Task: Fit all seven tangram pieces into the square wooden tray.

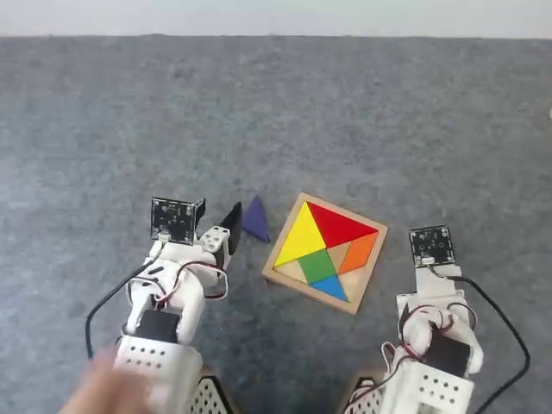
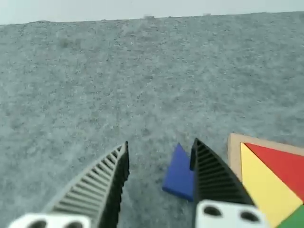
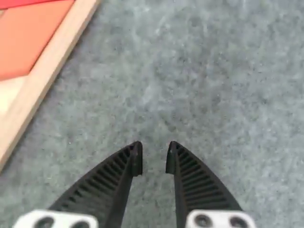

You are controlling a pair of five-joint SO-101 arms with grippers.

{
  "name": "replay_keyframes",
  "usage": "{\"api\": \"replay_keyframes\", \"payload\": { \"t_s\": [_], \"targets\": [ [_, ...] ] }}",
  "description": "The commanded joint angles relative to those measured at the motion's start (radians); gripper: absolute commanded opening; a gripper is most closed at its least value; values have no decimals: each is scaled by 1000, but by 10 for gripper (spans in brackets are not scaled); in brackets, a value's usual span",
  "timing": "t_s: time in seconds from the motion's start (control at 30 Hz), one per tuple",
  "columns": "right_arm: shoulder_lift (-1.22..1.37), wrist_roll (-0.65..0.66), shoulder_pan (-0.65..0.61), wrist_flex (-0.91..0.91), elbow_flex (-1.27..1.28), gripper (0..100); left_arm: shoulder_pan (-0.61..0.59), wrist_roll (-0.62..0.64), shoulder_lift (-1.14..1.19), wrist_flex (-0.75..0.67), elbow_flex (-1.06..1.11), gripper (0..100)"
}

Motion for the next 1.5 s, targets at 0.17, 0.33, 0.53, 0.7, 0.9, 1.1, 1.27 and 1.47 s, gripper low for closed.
{"api": "replay_keyframes", "payload": {
  "t_s": [0.17, 0.33, 0.53, 0.7, 0.9, 1.1, 1.27, 1.47],
  "targets": [
    [-12, 2, 13, 8, 17, 109, 3, 20, -18, 43, -7, 207],
    [-12, 2, 13, 8, 17, 109, 9, 20, -25, 84, -7, 207],
    [-12, 2, 13, 8, 17, 109, 9, 20, -25, 86, -7, 207],
    [-12, 2, 13, 8, 17, 109, 11, 20, -23, 86, -7, 207],
    [-12, 2, 13, 8, 17, 109, 11, 20, -23, 87, -7, 207],
    [-12, 2, 13, 8, 17, 109, 11, 20, -25, 89, -7, 207],
    [-12, 2, 13, 8, 17, 109, 11, 20, -25, 87, -7, 207],
    [-12, 2, 13, 8, 17, 109, 9, 20, -25, 86, -7, 207]
  ]
}}
